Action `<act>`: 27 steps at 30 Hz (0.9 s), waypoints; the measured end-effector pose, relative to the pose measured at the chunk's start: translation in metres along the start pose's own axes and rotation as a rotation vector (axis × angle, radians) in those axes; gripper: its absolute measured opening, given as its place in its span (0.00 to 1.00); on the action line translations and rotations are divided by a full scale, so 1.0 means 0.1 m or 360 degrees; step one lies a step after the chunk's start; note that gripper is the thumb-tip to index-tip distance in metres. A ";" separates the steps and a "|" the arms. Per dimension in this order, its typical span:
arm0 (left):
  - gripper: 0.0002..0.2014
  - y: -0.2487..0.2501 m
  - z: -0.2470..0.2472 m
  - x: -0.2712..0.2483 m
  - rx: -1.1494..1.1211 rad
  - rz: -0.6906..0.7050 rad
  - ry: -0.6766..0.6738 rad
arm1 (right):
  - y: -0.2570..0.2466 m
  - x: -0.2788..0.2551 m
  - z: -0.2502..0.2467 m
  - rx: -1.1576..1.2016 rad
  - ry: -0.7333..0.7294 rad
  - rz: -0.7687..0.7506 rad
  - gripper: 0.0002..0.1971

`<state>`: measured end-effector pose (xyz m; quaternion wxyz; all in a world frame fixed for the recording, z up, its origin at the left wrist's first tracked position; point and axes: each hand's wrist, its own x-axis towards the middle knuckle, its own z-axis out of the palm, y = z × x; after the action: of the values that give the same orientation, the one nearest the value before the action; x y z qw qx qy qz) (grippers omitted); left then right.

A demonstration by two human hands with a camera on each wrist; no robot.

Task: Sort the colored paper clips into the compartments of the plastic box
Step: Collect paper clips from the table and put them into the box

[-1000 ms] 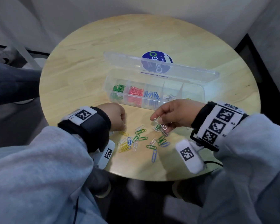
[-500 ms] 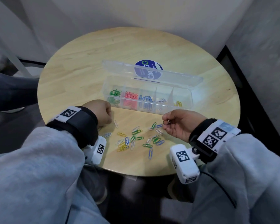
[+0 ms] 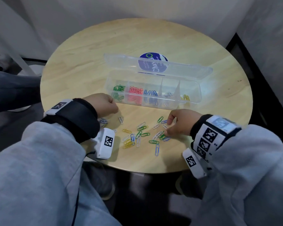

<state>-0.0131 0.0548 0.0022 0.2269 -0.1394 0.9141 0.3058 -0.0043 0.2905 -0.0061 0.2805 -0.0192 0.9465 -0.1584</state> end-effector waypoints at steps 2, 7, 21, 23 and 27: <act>0.06 0.00 0.04 -0.01 0.0260 -0.0013 0.0012 | -0.07 0.02 0.02 -0.0163 -0.0041 -0.0054 0.16; 0.14 0.09 0.20 0.02 0.0565 -0.0024 0.0018 | -0.19 0.07 0.13 -0.0368 -0.0075 -0.0328 0.18; 0.19 0.11 0.19 0.04 0.0638 -0.0072 0.0137 | -0.19 0.16 0.14 -0.0411 -0.0049 -0.0419 0.13; 0.19 0.11 0.21 0.03 0.0640 -0.0104 0.0092 | -0.20 0.16 0.15 -0.0412 -0.0046 -0.0431 0.13; 0.16 0.14 0.28 0.05 0.0608 -0.0099 0.0037 | -0.23 0.19 0.14 -0.0452 -0.0162 -0.0362 0.13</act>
<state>-0.0134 0.0821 -0.0127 0.2482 -0.1256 0.9533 0.1180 -0.0140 0.2627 -0.0198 0.3026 -0.1736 0.9357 -0.0527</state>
